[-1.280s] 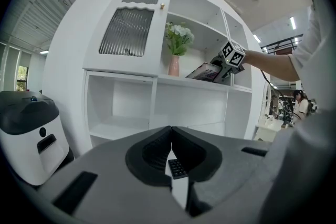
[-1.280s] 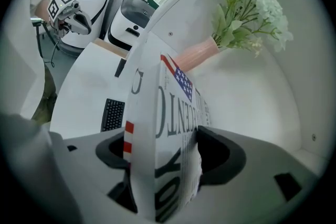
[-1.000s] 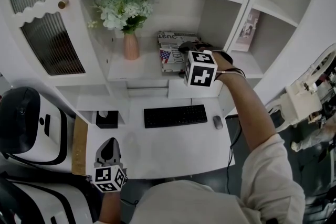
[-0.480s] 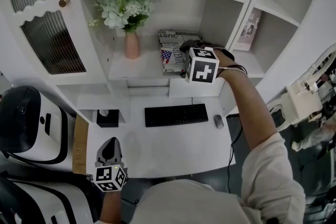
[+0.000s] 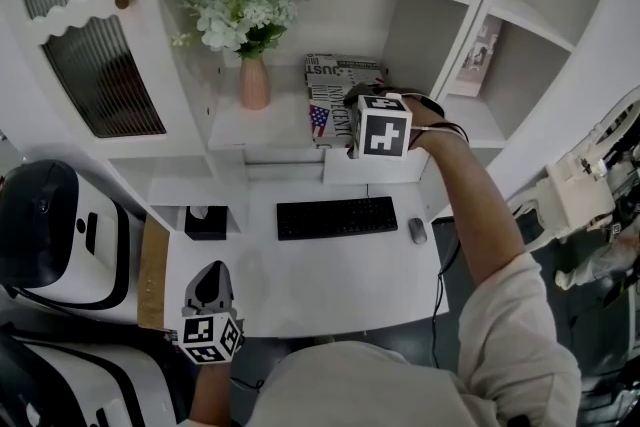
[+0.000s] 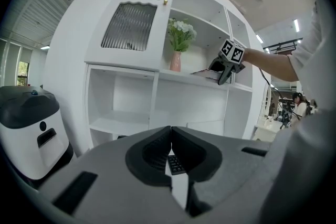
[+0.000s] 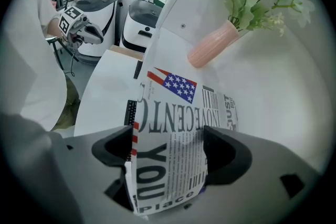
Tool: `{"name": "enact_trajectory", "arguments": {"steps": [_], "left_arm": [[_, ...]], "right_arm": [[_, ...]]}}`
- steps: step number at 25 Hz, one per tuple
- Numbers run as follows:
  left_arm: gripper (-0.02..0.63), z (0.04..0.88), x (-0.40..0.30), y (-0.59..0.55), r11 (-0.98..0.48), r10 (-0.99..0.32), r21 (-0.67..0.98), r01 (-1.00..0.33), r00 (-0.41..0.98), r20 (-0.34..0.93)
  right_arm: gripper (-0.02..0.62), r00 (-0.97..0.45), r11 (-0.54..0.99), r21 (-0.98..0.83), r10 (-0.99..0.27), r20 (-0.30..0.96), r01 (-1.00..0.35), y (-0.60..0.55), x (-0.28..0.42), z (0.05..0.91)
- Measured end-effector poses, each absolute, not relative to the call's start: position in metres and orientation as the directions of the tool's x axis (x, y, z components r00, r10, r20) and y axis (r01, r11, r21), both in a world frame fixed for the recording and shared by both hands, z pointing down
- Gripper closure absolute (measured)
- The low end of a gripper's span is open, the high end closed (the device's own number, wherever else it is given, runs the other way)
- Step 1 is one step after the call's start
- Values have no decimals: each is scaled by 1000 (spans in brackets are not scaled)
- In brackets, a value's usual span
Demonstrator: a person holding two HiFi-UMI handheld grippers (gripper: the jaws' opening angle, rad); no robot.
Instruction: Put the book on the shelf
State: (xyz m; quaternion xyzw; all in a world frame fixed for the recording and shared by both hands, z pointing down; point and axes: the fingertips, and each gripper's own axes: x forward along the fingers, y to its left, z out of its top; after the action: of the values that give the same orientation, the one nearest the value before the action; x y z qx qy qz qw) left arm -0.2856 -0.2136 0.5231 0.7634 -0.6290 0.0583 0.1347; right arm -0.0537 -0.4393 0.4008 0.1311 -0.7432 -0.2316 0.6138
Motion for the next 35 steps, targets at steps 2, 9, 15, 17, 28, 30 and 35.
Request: {"name": "enact_trajectory", "arguments": {"steps": [2,9,15,17,28,30,35], "left_arm": [[600,524,-287,-213,-170,-945,134,-976,200,260],[600,521,-282,-215,-178,-945,129,-975,206,254],[601,516,-280,-216,-184,-946,120,-976,209,247],[600,514,-278,-216,-190,-946,115,-975,213,243],[600,502,-267,-217,-221,-945,98,-970,238,222],[600,501,-265,-216,-227,-944,95,-969,243,221],[600,497,-262,-215,-238,-944,86,-967,252,215]], "right_arm": [[167,-217,855,512,-486,847,83,-440,-54,402],[170,-235,847,525,-496,836,80,-439,-54,400],[196,-339,828,560,-522,783,17,-424,-58,375],[211,-371,823,568,-531,762,-12,-417,-57,366],[334,-502,745,617,-647,574,-254,-384,-41,335],[348,-514,729,617,-667,540,-298,-378,-37,333],[397,-545,690,596,-710,446,-411,-363,-25,326]]}}
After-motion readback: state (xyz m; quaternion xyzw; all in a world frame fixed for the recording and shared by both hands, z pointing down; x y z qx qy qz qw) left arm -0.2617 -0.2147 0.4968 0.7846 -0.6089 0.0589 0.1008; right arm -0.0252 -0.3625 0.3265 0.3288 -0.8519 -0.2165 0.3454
